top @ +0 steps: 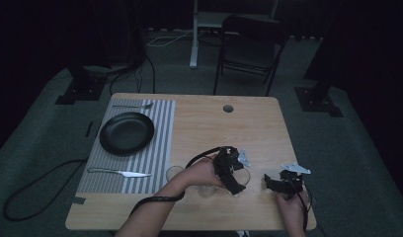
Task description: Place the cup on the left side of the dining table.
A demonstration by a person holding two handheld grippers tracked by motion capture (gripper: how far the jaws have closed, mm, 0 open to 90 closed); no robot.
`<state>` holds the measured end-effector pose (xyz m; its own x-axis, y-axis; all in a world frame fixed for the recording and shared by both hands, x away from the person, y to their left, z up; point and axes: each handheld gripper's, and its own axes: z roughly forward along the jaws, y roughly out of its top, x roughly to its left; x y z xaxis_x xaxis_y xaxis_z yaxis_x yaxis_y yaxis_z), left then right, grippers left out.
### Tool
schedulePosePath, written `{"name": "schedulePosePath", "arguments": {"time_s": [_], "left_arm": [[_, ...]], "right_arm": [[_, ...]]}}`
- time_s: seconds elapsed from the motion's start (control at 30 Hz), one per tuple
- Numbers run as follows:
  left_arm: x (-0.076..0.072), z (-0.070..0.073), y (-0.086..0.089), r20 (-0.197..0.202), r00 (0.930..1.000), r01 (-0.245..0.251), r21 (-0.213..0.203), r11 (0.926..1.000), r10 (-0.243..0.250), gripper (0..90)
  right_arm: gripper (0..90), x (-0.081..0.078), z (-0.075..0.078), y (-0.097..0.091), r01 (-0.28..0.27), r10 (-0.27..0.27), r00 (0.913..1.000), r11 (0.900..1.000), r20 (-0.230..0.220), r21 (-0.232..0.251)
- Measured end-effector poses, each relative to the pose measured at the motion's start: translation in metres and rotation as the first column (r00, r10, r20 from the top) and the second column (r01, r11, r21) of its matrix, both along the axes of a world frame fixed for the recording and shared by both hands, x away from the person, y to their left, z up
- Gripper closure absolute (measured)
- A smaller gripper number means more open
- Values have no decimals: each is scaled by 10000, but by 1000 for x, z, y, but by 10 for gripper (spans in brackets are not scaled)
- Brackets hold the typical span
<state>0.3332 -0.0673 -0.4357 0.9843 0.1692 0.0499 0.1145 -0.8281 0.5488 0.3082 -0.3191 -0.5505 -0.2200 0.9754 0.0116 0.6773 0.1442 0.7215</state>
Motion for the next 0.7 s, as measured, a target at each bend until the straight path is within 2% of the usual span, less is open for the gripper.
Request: {"name": "schedulePosePath", "arguments": {"time_s": [0.13, 0.27, 0.37, 0.7], "left_arm": [[1, -3, -6, -27, 10000, 61, 437, 9990, -59, 59], [1, -5, -9, -34, 10000, 53, 641, 9979, -51, 66], [3, -7, -16, -117, 9999, 16, 972, 9953, -5, 67], [4, -10, -28, 53, 10000, -37, 1763, 9843, 28, 67]], "right_arm": [[118, 0, 0, 0, 0, 0, 10000, 10000, -1, -1], [118, 0, 0, 0, -8, 8, 10000, 10000, 0, -10], [119, 0, 0, 0, -2, 2, 10000, 10000, -1, -4], [119, 0, 0, 0, -6, 6, 10000, 10000, -6, -7]]}}
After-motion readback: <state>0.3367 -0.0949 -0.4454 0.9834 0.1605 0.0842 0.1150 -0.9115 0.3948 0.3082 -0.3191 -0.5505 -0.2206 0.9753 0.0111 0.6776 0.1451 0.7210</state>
